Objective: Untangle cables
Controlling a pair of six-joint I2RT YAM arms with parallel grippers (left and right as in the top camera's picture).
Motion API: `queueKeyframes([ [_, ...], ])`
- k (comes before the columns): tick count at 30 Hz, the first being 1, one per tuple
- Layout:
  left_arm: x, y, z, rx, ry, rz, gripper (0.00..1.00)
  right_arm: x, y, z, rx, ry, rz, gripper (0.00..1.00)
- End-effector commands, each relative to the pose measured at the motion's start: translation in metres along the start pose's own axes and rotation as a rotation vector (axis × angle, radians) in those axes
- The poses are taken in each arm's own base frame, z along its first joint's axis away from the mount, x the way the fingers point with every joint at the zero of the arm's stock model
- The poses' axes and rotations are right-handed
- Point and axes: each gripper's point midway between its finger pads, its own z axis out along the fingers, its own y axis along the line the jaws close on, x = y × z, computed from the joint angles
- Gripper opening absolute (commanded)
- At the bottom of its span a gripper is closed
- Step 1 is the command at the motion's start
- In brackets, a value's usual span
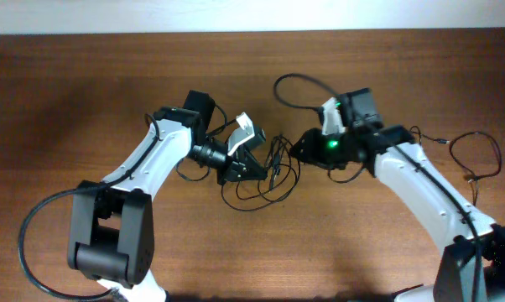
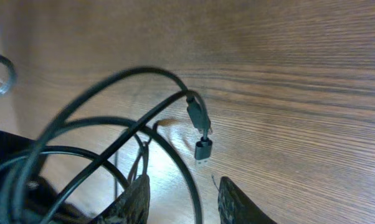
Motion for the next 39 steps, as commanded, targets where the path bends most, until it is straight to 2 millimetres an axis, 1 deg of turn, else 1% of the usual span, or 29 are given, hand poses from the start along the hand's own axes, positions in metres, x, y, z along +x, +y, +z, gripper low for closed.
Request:
queueKeyframes([
  [1,-0.009,-0.009,-0.005,0.008,-0.034,0.049,0.0,-0.002,-0.021,0.018,0.201,-0.058,-0.051,0.34],
  [3,-0.008,-0.009,-0.005,0.005,-0.032,0.049,0.0,-0.007,-0.039,0.023,0.312,-0.092,-0.062,0.23],
  [5,-0.008,-0.008,-0.006,0.002,-0.035,0.047,0.0,-0.008,-0.05,0.027,0.359,-0.093,-0.052,0.15],
  [6,-0.008,-0.007,-0.008,-0.001,-0.038,0.045,0.0,-0.01,-0.057,0.027,0.389,-0.103,-0.05,0.08],
  [7,-0.008,-0.004,-0.011,-0.01,-0.044,0.041,0.0,-0.014,-0.065,0.024,0.432,-0.123,-0.047,0.04],
  [8,-0.007,0.0,-0.017,-0.024,-0.054,0.02,0.0,-0.018,-0.076,0.018,0.482,-0.143,-0.035,0.04],
  [9,-0.007,0.006,-0.024,-0.043,-0.07,-0.021,0.0,-0.02,-0.084,0.013,0.506,-0.149,-0.022,0.04],
  [11,-0.006,0.022,-0.044,-0.092,-0.121,-0.118,0.0,-0.018,-0.098,0.006,0.535,-0.131,0.016,0.04],
  [12,-0.005,0.032,-0.06,-0.117,-0.167,-0.172,0.0,-0.015,-0.107,0.001,0.555,-0.113,0.044,0.04],
  [13,-0.002,0.037,-0.074,-0.125,-0.218,-0.201,0.0,-0.012,-0.114,-0.003,0.57,-0.097,0.063,0.04],
  [15,0.002,0.046,-0.092,-0.147,-0.285,-0.238,0.0,-0.005,-0.122,-0.006,0.59,-0.069,0.085,0.04],
  [16,0.003,0.057,-0.105,-0.181,-0.321,-0.295,0.0,-0.001,-0.125,-0.005,0.596,-0.059,0.097,0.04],
  [18,0.003,0.083,-0.137,-0.254,-0.415,-0.448,0.0,0.007,-0.126,-0.004,0.595,-0.048,0.158,0.04],
  [19,0.011,0.101,-0.153,-0.323,-0.445,-0.567,0.0,0.009,-0.125,-0.002,0.584,-0.042,0.183,0.04],
  [20,0.022,0.114,-0.163,-0.398,-0.442,-0.65,0.0,0.011,-0.122,0.0,0.564,-0.031,0.188,0.04],
  [22,0.041,0.127,-0.174,-0.48,-0.44,-0.802,0.0,0.013,-0.117,0.003,0.533,-0.014,0.193,0.04],
  [25,0.066,0.14,-0.179,-0.588,-0.421,-0.977,0.0,0.015,-0.117,0.006,0.527,-0.017,0.249,0.04],
  [29,0.064,0.142,-0.173,-0.594,-0.419,-0.974,0.0,0.024,-0.119,0.012,0.52,0.026,0.275,0.04],
  [31,0.059,0.142,-0.169,-0.591,-0.414,-0.954,0.0,0.016,-0.119,0.015,0.514,-0.002,0.267,0.05],
  [32,0.056,0.142,-0.164,-0.584,-0.405,-0.947,0.01,0.009,-0.115,0.017,0.491,-0.027,0.258,0.09],
  [33,0.05,0.14,-0.155,-0.572,-0.387,-0.927,0.07,0.003,-0.107,0.021,0.443,-0.039,0.252,0.12],
  [34,0.046,0.14,-0.149,-0.572,-0.377,-0.907,0.13,-0.001,-0.096,0.027,0.375,-0.039,0.246,0.12],
  [37,0.042,0.144,-0.137,-0.628,-0.329,-0.874,0.19,-0.003,-0.086,0.031,0.334,-0.041,0.23,0.12],
  [39,0.035,0.144,-0.129,-0.628,-0.321,-0.848,0.36,0.002,-0.079,0.035,0.332,-0.028,0.211,0.14],
])
